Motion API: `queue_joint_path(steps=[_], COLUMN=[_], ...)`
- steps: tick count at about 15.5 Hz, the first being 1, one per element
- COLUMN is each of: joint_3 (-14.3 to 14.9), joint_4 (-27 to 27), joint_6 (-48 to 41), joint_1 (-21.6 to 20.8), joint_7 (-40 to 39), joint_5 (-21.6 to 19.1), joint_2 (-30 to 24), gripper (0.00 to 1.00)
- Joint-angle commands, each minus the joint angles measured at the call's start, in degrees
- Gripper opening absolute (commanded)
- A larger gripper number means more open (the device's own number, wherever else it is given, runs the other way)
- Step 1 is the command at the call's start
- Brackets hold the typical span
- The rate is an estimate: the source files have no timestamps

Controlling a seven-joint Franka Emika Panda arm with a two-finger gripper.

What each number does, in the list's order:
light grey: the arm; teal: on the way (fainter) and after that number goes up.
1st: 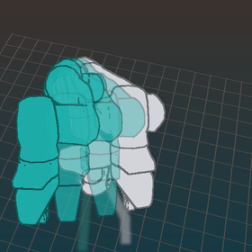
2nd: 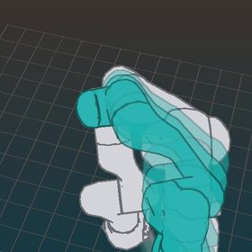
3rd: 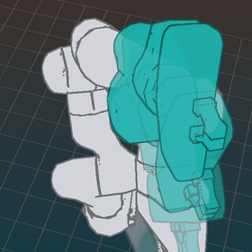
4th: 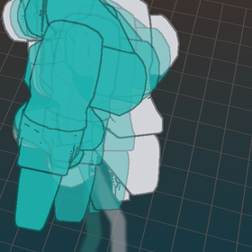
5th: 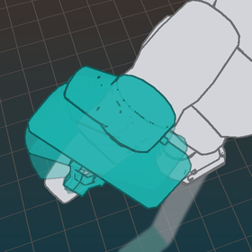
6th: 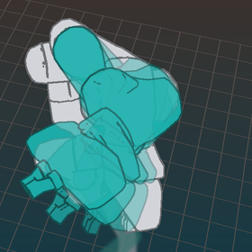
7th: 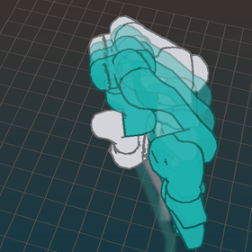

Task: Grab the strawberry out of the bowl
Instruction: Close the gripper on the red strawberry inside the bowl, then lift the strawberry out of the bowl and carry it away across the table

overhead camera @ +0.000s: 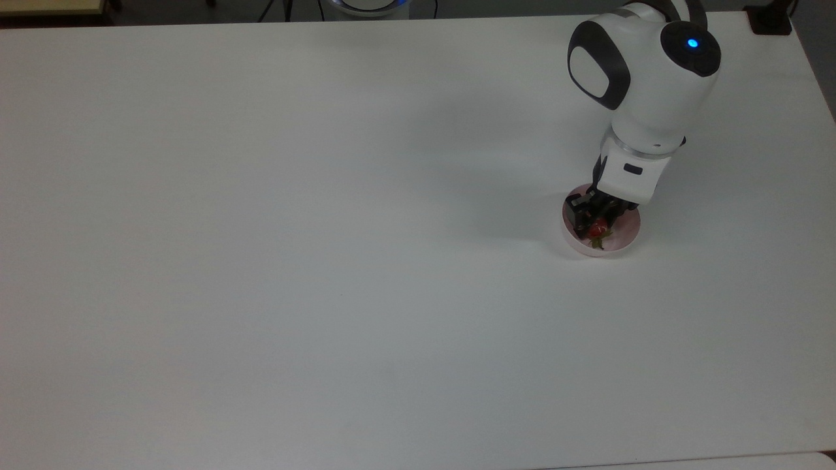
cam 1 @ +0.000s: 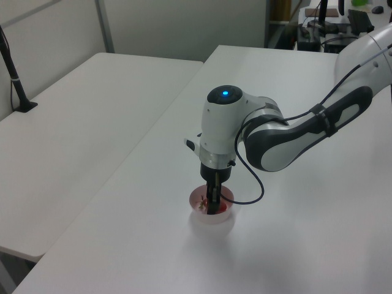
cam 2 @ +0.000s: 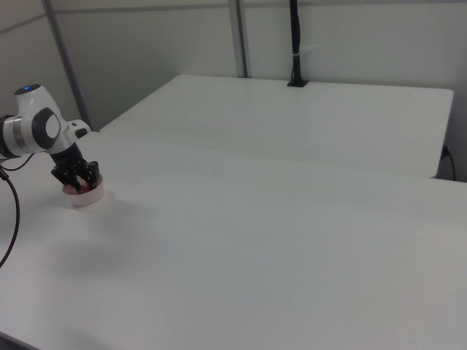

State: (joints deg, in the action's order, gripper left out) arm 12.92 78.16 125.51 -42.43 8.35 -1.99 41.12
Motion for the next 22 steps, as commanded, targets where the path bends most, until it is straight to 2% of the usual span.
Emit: queue_joint_path(steps=[1, 4, 7, 10, 14, 19, 22], joint_3=[0.88, 0.88, 0.88, 0.88, 3.24, 11.14, 12.13], joint_4=[-0.55, -0.55, -0.02, 1.2, 5.07, 8.42, 9.65], joint_6=[0.44, 0.0, -0.35, -3.51, -10.09, -9.85, -5.39], joint_1=[-0.9, -0.72, 1.2, 7.34, 18.33, 28.0, 34.33], joint_7=[0.61, 0.7, 0.62, -2.53, -15.87, -31.87, -37.26], joint_5=[0.58, 0.23, -0.38, -0.21, -0.21, -0.47, -1.26], joint_2=[-0.95, -3.4, -9.02, -13.95, -18.62, -16.26, -13.18], gripper=[0.4, 0.39, 0.39, 0.39, 0.4, 0.4, 0.4])
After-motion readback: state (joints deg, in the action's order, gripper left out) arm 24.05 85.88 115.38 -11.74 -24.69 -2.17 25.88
